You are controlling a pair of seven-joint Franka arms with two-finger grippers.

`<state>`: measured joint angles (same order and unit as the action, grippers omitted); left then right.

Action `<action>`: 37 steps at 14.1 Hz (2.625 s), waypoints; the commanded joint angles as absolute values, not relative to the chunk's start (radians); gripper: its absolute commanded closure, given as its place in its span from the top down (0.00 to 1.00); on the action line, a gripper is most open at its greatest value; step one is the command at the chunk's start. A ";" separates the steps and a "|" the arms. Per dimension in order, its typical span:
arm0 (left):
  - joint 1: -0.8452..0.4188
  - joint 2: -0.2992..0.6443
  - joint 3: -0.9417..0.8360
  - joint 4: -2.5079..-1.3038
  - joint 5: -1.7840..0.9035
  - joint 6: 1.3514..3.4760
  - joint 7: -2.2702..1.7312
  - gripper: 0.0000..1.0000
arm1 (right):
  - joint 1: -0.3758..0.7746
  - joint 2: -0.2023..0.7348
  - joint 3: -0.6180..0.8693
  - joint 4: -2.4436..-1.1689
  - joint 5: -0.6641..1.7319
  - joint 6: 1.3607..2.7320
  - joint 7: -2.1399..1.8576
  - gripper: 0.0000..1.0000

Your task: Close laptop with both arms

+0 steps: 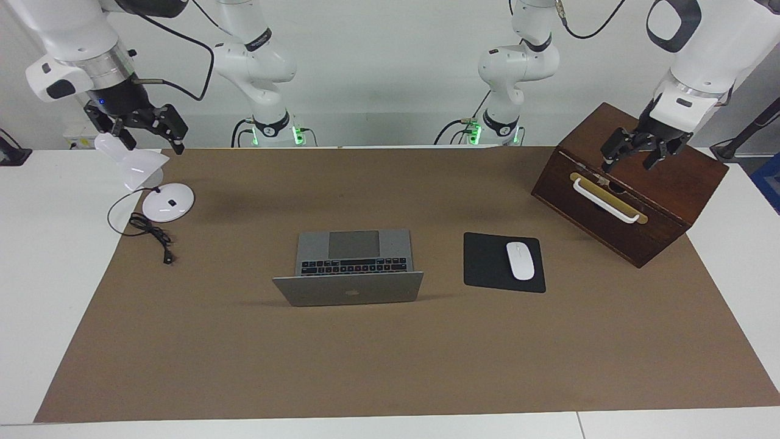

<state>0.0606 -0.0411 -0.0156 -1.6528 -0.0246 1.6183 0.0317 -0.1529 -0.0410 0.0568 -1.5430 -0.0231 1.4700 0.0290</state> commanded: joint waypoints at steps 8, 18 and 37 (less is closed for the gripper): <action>0.063 -0.061 -0.015 -1.680 -0.012 1.641 0.025 1.00 | -0.158 -0.069 0.063 -1.578 -0.018 1.493 0.014 1.00; 0.063 -0.066 -0.014 -1.687 -0.011 1.638 0.017 1.00 | -0.170 -0.072 0.061 -1.575 -0.018 1.493 0.014 1.00; 0.064 -0.064 -0.014 -1.687 -0.015 1.660 0.011 0.00 | -0.192 -0.055 0.057 -1.571 -0.020 1.552 -0.066 0.00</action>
